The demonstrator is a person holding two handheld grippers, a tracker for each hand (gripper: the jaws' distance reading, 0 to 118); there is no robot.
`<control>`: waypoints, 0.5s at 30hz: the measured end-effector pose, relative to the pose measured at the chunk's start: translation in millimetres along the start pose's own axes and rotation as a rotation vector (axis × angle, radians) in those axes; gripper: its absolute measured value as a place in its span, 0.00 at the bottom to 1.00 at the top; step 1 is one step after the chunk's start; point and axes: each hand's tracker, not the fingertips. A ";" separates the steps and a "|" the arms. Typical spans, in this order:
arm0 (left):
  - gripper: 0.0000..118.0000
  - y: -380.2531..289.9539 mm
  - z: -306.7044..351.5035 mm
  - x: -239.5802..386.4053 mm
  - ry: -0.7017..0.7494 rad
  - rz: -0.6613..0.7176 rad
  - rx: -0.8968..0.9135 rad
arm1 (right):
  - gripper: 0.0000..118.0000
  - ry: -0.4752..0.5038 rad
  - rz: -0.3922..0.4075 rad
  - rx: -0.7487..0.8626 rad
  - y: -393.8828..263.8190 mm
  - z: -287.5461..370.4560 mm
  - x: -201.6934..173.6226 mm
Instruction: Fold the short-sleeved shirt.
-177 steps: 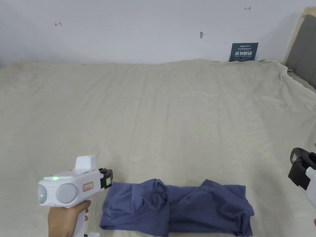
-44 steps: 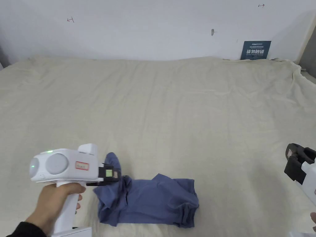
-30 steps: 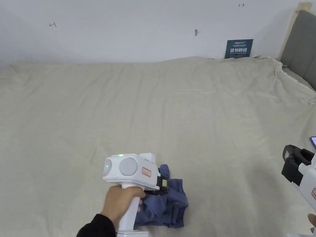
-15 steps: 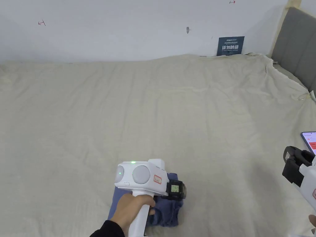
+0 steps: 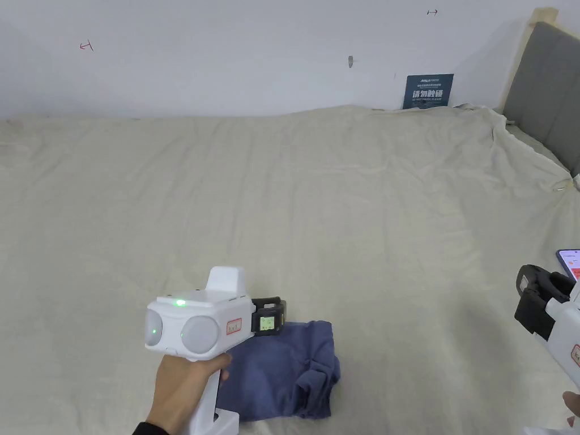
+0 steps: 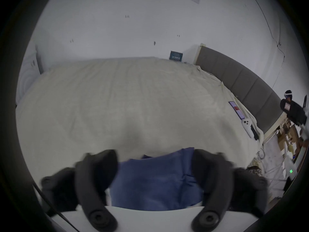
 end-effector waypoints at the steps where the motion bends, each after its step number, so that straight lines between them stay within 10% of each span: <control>1: 0.46 -6.4 -1.1 -2.0 -0.017 -0.005 0.013 | 0.00 0.000 0.000 0.000 -0.1 0.1 0.0; 3: 0.05 -19.2 -6.6 -4.8 -0.028 0.004 0.008 | 0.00 -0.002 -0.001 -0.003 -0.7 0.4 0.3; 4: 0.00 -25.1 -9.5 -4.2 -0.012 0.009 0.008 | 0.00 -0.003 -0.002 -0.003 -1.1 0.7 0.8; 15: 0.00 -72.9 -42.0 30.7 -0.017 -0.017 0.019 | 0.00 -0.035 -0.015 -0.023 -9.7 2.7 17.0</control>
